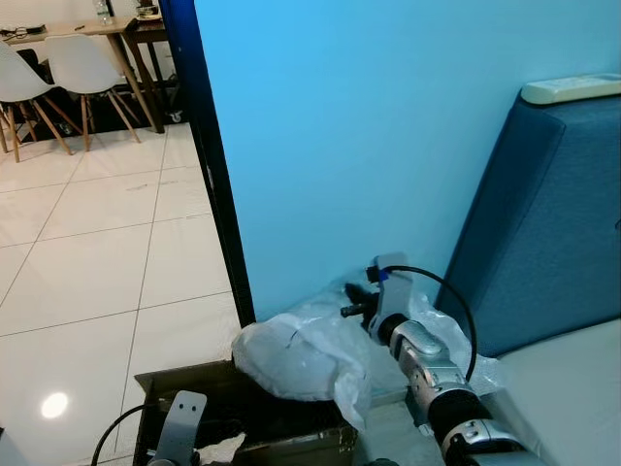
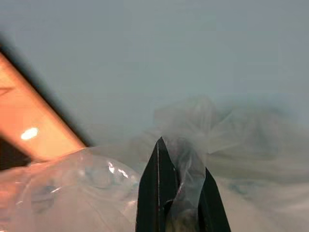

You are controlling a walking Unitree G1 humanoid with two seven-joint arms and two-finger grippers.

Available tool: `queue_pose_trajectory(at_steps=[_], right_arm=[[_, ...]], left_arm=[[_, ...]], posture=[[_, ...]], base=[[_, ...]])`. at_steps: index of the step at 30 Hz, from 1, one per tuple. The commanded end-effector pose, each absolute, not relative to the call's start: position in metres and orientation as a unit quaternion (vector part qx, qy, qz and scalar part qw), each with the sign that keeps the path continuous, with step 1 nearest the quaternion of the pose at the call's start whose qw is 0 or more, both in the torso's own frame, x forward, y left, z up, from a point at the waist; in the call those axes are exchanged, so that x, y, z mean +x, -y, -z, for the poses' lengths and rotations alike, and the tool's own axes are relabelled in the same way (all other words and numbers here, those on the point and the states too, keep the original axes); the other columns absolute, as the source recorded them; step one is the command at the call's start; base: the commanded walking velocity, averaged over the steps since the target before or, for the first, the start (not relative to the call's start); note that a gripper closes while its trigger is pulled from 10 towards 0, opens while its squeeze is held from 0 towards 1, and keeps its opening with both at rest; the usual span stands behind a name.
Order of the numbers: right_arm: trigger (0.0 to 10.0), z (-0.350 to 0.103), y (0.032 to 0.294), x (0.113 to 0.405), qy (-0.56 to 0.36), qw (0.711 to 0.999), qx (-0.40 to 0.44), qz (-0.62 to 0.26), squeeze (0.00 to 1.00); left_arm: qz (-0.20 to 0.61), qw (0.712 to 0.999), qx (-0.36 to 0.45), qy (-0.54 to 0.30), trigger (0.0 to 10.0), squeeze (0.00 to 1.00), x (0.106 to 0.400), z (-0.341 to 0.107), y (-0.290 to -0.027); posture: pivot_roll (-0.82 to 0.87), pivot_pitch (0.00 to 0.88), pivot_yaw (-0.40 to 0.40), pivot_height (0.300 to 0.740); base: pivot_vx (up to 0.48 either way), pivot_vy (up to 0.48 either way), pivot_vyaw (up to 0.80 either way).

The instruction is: Clean up the room

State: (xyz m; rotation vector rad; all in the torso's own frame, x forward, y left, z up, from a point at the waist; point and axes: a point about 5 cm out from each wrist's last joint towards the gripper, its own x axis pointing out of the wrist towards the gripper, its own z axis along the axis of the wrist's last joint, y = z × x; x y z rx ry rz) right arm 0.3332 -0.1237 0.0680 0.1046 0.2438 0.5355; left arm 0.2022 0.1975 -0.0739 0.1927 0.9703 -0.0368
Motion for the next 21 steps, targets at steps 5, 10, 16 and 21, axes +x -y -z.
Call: queue_pose_trajectory(at_steps=[5, 10, 16, 21], right_arm=[[10.0, -0.072, 0.104, 0.322, -0.124, 0.917, 0.056, -0.374, 0.0], [10.0, -0.09, 0.097, 0.314, -0.104, 0.878, 0.108, -0.455, 0.0], [10.0, -0.095, 0.095, 0.305, -0.119, 0.844, 0.113, -0.51, 0.0], [10.0, -0.105, 0.092, 0.308, -0.127, 0.84, 0.143, -0.509, 0.0]], left_arm=[[-0.017, 0.868, 0.144, -0.475, 10.0, 1.0, 0.197, 0.073, -0.22], [-0.038, 0.858, 0.16, -0.486, 10.0, 1.0, 0.191, 0.074, -0.228], [-0.037, 0.856, 0.155, -0.491, 10.0, 0.0, 0.187, 0.076, -0.227], [-0.033, 0.857, 0.145, -0.494, 10.0, 0.0, 0.185, 0.078, -0.224]], posture=[[-0.09, 0.021, 0.008, 0.615], [-0.09, 0.023, 0.006, 0.615], [-0.09, 0.021, 0.0, 0.615], [-0.09, 0.022, 0.0, 0.615]], base=[[0.0, 0.0, 0.0], [0.0, 0.0, 0.0], [0.0, 0.0, 0.0], [0.0, 0.0, 0.0]])
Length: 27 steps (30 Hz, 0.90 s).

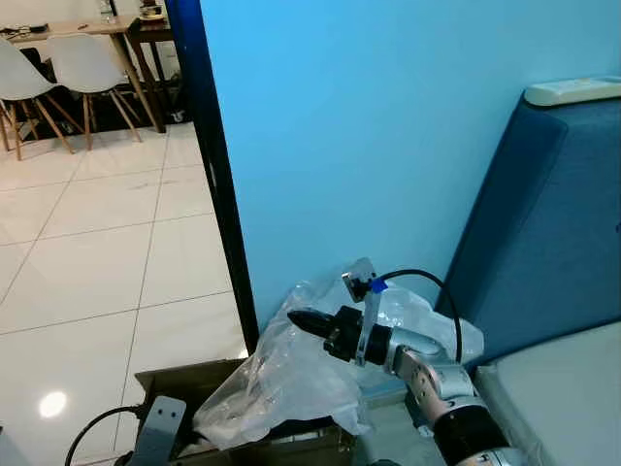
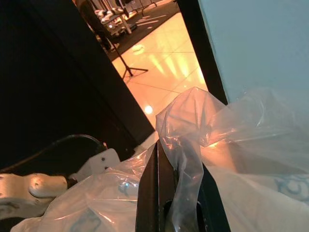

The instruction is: Clean up the room

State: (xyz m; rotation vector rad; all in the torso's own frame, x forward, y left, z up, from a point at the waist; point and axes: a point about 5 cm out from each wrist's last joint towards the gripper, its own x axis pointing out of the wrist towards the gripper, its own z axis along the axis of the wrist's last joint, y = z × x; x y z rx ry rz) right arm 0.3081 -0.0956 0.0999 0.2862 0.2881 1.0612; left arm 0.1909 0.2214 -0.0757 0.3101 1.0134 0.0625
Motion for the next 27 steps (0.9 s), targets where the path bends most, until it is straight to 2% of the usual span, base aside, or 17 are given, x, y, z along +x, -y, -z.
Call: queue_pose_trajectory(at_steps=[1, 2, 7, 8, 10, 12, 16, 17, 19, 20, 22, 27], right_arm=[[10.0, -0.1, 0.092, 0.309, -0.153, 0.841, 0.131, -0.503, 0.0], [10.0, -0.084, 0.091, 0.307, -0.21, 0.841, 0.084, -0.491, 0.0], [10.0, -0.076, 0.091, 0.308, -0.237, 0.843, 0.075, -0.477, 0.0], [10.0, -0.079, 0.089, 0.308, -0.245, 0.836, 0.099, -0.48, 0.0], [10.0, -0.1, 0.08, 0.304, -0.224, 0.802, 0.179, -0.523, 0.0], [10.0, -0.108, 0.079, 0.301, -0.221, 0.784, 0.205, -0.543, 0.0], [10.0, -0.103, 0.083, 0.307, -0.236, 0.795, 0.217, -0.515, 0.0], [10.0, -0.11, 0.085, 0.317, -0.214, 0.807, 0.253, -0.489, 0.0], [10.0, -0.114, 0.087, 0.323, -0.201, 0.813, 0.278, -0.471, 0.0], [10.0, -0.122, 0.09, 0.33, -0.183, 0.814, 0.317, -0.452, 0.0], [10.0, -0.127, 0.091, 0.334, -0.172, 0.812, 0.342, -0.44, 0.0], [10.0, -0.128, 0.091, 0.331, -0.187, 0.809, 0.325, -0.453, 0.0]], left_arm=[[-0.032, 0.856, 0.144, -0.495, 10.0, 0.0, 0.184, 0.079, -0.224], [-0.032, 0.856, 0.142, -0.497, 10.0, 0.0, 0.183, 0.08, -0.223], [-0.028, 0.856, 0.143, -0.497, 10.0, 0.0, 0.183, 0.08, -0.221], [-0.026, 0.856, 0.143, -0.496, 10.0, 0.0, 0.184, 0.08, -0.22], [-0.025, 0.856, 0.143, -0.497, 10.0, 0.0, 0.183, 0.08, -0.22], [-0.023, 0.854, 0.143, -0.499, 10.0, 0.0, 0.181, 0.081, -0.219], [-0.014, 0.851, 0.145, -0.504, 10.0, 0.0, 0.177, 0.084, -0.215], [-0.012, 0.85, 0.143, -0.506, 10.0, 0.0, 0.175, 0.085, -0.214], [-0.012, 0.85, 0.143, -0.507, 10.0, 0.0, 0.174, 0.086, -0.213], [-0.01, 0.849, 0.142, -0.509, 10.0, 0.0, 0.173, 0.087, -0.212], [-0.009, 0.849, 0.142, -0.51, 10.0, 0.0, 0.172, 0.087, -0.211], [-0.005, 0.846, 0.144, -0.513, 10.0, 0.0, 0.17, 0.088, -0.21]], posture=[[-0.09, 0.022, -0.001, 0.615], [-0.08, 0.022, -0.002, 0.615], [-0.08, 0.022, -0.004, 0.615], [-0.08, 0.023, -0.003, 0.615], [-0.08, 0.023, -0.003, 0.615], [-0.08, 0.022, -0.003, 0.615], [-0.07, 0.022, -0.004, 0.615], [-0.07, 0.023, -0.005, 0.615], [-0.07, 0.023, -0.005, 0.615], [-0.07, 0.023, -0.005, 0.615], [-0.07, 0.023, -0.005, 0.615], [-0.07, 0.026, -0.002, 0.615]], base=[[0.0, 0.0, 0.0], [0.0, 0.0, 0.0], [0.0, 0.0, 0.0], [0.0, 0.0, 0.0], [0.0, 0.0, 0.0], [0.0, 0.0, 0.0], [0.0, 0.0, 0.0], [0.0, 0.0, 0.0], [0.0, 0.0, 0.0], [0.0, 0.0, 0.0], [0.0, 0.0, 0.0], [0.0, 0.0, 0.0]])
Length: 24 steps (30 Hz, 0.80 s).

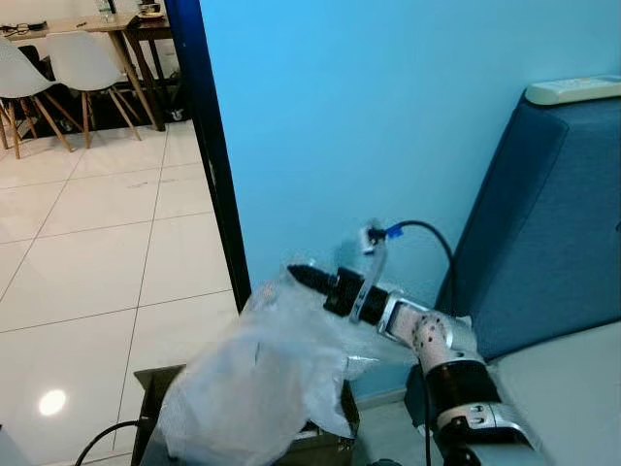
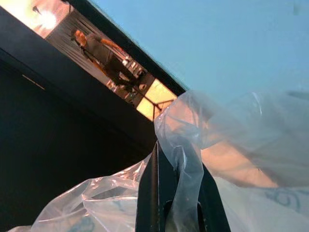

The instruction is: Clean up the room

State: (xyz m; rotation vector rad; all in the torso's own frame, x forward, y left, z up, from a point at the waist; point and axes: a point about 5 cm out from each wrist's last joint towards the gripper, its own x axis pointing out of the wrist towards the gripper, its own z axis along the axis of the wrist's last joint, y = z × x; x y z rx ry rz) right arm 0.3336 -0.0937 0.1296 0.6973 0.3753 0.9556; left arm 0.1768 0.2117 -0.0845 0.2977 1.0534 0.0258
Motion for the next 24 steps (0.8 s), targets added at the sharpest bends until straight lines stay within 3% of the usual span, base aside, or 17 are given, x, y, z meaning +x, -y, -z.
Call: queue_pose_trajectory(at_steps=[1, 7, 10, 19, 21, 24], right_arm=[[10.0, -0.128, 0.091, 0.331, -0.187, 0.809, 0.325, -0.453, 0.0], [10.0, -0.107, 0.094, 0.326, -0.306, 0.811, 0.274, -0.417, 0.0], [10.0, -0.086, 0.098, 0.325, -0.357, 0.832, 0.213, -0.366, 0.0], [10.0, -0.071, 0.101, 0.328, -0.38, 0.865, 0.144, -0.293, 0.0], [10.0, -0.075, 0.093, 0.339, -0.341, 0.896, 0.137, -0.249, 0.0], [10.0, -0.077, 0.088, 0.345, -0.324, 0.912, 0.125, -0.22, 0.0]], left_arm=[[-0.005, 0.846, 0.144, -0.513, 10.0, 0.0, 0.17, 0.088, -0.21], [-0.002, 0.844, 0.147, -0.516, 10.0, 0.0, 0.167, 0.089, -0.21], [-0.002, 0.843, 0.147, -0.517, 10.0, 0.0, 0.166, 0.09, -0.21], [-0.002, 0.843, 0.147, -0.517, 10.0, 0.0, 0.166, 0.09, -0.21], [-0.012, 0.845, 0.147, -0.514, 10.0, 0.0, 0.165, 0.089, -0.215], [-0.029, 0.85, 0.145, -0.505, 10.0, 0.0, 0.168, 0.086, -0.221]], posture=[[-0.07, 0.026, -0.002, 0.615], [-0.07, 0.025, -0.002, 0.615], [-0.07, 0.023, -0.006, 0.615], [-0.07, 0.021, -0.008, 0.615], [-0.05, 0.02, -0.013, 0.615], [-0.05, 0.022, -0.014, 0.615]], base=[[0.0, 0.0, 0.0], [0.0, 0.0, 0.0], [0.0, 0.0, 0.0], [0.0, 0.0, 0.0], [0.0, 0.0, 0.0], [0.0, 0.0, 0.0]])
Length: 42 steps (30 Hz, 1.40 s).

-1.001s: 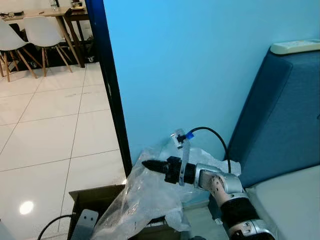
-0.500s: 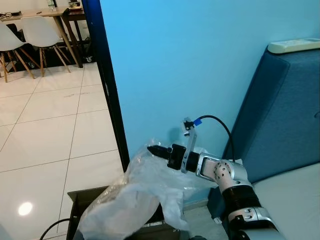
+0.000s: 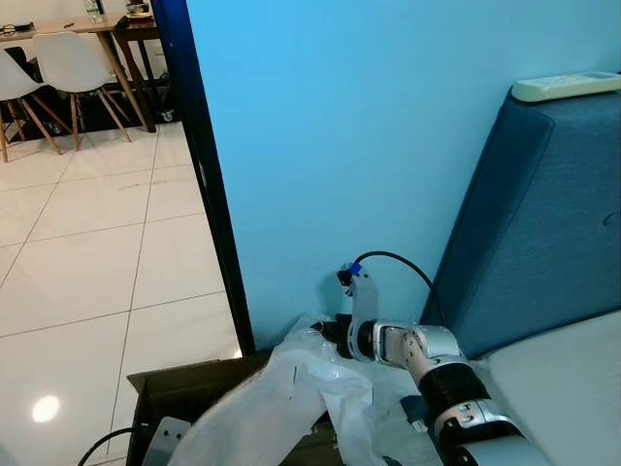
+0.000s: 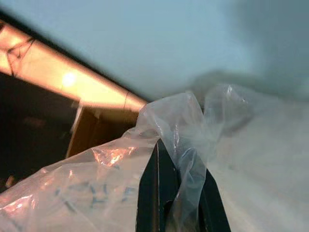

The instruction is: Clean up the room

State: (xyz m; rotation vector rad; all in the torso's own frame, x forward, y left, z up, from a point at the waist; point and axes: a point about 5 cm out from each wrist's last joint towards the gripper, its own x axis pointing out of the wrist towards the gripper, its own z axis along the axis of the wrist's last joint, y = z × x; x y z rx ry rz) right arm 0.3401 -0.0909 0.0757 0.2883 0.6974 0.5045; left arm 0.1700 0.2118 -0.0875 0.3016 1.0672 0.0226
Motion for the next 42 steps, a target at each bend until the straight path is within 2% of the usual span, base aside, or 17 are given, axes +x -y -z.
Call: queue_pose_trajectory(at_steps=[1, 8, 11, 14, 15, 16, 21, 23, 28, 32, 33, 35, 38, 39, 40, 41, 42], right_arm=[[10.0, -0.077, 0.088, 0.345, -0.324, 0.912, 0.125, -0.22, 0.0], [10.0, -0.073, 0.089, 0.349, -0.325, 0.927, 0.071, -0.176, 0.0], [10.0, -0.07, 0.085, 0.347, -0.329, 0.924, 0.063, -0.182, 0.0], [10.0, -0.067, 0.081, 0.345, -0.333, 0.922, 0.05, -0.19, 0.0], [10.0, -0.067, 0.081, 0.345, -0.333, 0.922, 0.05, -0.19, 0.0], [10.0, -0.064, 0.08, 0.345, -0.334, 0.922, 0.041, -0.191, 0.0], [10.0, -0.064, 0.079, 0.346, -0.333, 0.924, 0.046, -0.184, 0.0], [10.0, -0.066, 0.079, 0.348, -0.328, 0.926, 0.048, -0.178, 0.0], [10.0, -0.068, 0.078, 0.35, -0.323, 0.928, 0.046, -0.178, 0.0], [10.0, -0.075, 0.074, 0.354, -0.298, 0.933, 0.059, -0.191, 0.0], [10.0, -0.075, 0.074, 0.354, -0.298, 0.933, 0.059, -0.191, 0.0], [10.0, -0.079, 0.068, 0.356, -0.273, 0.936, 0.076, -0.209, 0.0], [10.0, -0.08, 0.068, 0.356, -0.268, 0.937, 0.079, -0.212, 0.0], [10.0, -0.083, 0.065, 0.357, -0.257, 0.936, 0.084, -0.224, 0.0], [10.0, -0.083, 0.065, 0.357, -0.257, 0.936, 0.084, -0.224, 0.0], [10.0, -0.085, 0.062, 0.356, -0.249, 0.933, 0.092, -0.244, 0.0], [10.0, -0.085, 0.062, 0.356, -0.249, 0.933, 0.092, -0.244, 0.0]], left_arm=[[-0.029, 0.85, 0.145, -0.505, 10.0, 0.0, 0.168, 0.086, -0.221], [-0.129, 0.889, 0.127, -0.421, 10.0, 0.0, 0.205, 0.057, -0.255], [-0.218, 0.917, 0.12, -0.312, 10.0, 0.0, 0.243, 0.014, -0.292], [-0.255, 0.927, 0.123, -0.246, 10.0, 0.0, 0.262, -0.016, -0.309], [-0.255, 0.927, 0.123, -0.246, 10.0, 0.0, 0.262, -0.016, -0.309], [-0.279, 0.936, 0.119, -0.181, 10.0, 0.0, 0.281, -0.047, -0.322], [-0.276, 0.95, 0.095, -0.111, 10.0, 0.0, 0.298, -0.078, -0.329], [-0.242, 0.965, 0.08, -0.061, 10.0, 0.0, 0.312, -0.101, -0.327], [-0.18, 0.98, 0.082, -0.03, 10.0, 0.0, 0.32, -0.113, -0.317], [-0.084, 0.996, -0.002, 0.014, 10.0, 0.0, 0.327, -0.123, -0.299], [-0.084, 0.996, -0.002, 0.014, 10.0, 0.0, 0.327, -0.123, -0.299], [0.031, 0.998, -0.052, 0.013, 10.0, 0.0, 0.327, -0.119, -0.272], [0.048, 0.997, -0.057, 0.013, 10.0, 0.0, 0.326, -0.118, -0.269], [0.109, 0.993, -0.055, 0.001, 10.0, 0.0, 0.323, -0.114, -0.253], [0.109, 0.993, -0.055, 0.001, 10.0, 0.0, 0.323, -0.114, -0.253], [0.205, 0.977, -0.061, -0.018, 10.0, 0.0, 0.316, -0.106, -0.227], [0.205, 0.977, -0.061, -0.018, 10.0, 0.0, 0.316, -0.106, -0.227]], posture=[[-0.05, 0.022, -0.014, 0.615], [-0.03, 0.03, -0.022, 0.615], [-0.02, 0.037, -0.021, 0.615], [-0.02, 0.042, -0.018, 0.615], [-0.02, 0.042, -0.018, 0.615], [-0.02, 0.044, -0.017, 0.615], [-0.02, 0.043, -0.017, 0.615], [-0.02, 0.042, -0.016, 0.615], [-0.02, 0.04, -0.015, 0.615], [-0.01, 0.039, -0.021, 0.615], [-0.01, 0.039, -0.021, 0.615], [-0.01, 0.039, -0.022, 0.615], [-0.01, 0.039, -0.022, 0.615], [-0.01, 0.039, -0.023, 0.615], [-0.01, 0.039, -0.023, 0.615], [-0.01, 0.04, -0.021, 0.615], [-0.01, 0.04, -0.021, 0.615]], base=[[0.0, 0.0, 0.0], [0.0, 0.0, 0.0], [0.0, 0.0, 0.0], [0.0, 0.0, 0.0], [0.0, 0.0, 0.0], [0.0, 0.0, 0.0], [0.0, 0.0, 0.0], [0.0, 0.0, 0.0], [0.0, 0.0, 0.0], [0.0, 0.0, 0.0], [0.0, 0.0, 0.0], [0.0, 0.0, 0.0], [0.0, 0.0, 0.0], [0.0, 0.0, 0.0], [0.0, 0.0, 0.0], [0.0, 0.0, 0.0], [0.0, 0.0, 0.0]])
